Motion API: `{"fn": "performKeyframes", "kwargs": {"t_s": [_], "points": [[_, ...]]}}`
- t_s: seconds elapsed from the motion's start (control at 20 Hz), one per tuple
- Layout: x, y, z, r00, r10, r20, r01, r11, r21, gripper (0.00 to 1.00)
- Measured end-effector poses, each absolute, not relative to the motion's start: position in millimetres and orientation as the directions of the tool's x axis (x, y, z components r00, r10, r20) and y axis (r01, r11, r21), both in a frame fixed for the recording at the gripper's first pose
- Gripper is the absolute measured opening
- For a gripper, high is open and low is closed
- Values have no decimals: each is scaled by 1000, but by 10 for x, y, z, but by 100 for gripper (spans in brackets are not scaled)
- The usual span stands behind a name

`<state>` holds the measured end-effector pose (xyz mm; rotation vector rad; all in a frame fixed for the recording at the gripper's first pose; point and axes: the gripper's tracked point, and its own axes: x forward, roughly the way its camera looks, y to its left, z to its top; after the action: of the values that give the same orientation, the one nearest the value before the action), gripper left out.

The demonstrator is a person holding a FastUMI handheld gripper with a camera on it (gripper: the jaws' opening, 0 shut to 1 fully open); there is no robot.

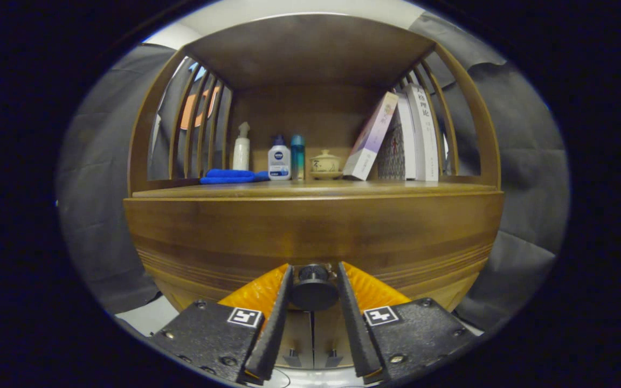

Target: Pull open the drawer, take out the items inside it, and place them on the countertop above the cabinet.

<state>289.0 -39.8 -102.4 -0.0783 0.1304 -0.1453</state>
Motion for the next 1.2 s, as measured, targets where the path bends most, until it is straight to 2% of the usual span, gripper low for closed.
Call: {"fn": "performKeyframes", "kwargs": {"t_s": [0.05, 0.45, 1.2], "points": [[2890, -401, -1020, 980, -155, -126, 144, 985, -92, 52], [2834, -392, -1019, 977, -142, -158, 135, 989, -57, 40], [1862, -302, -1094, 971, -125, -205, 111, 991, -77, 39]]}}
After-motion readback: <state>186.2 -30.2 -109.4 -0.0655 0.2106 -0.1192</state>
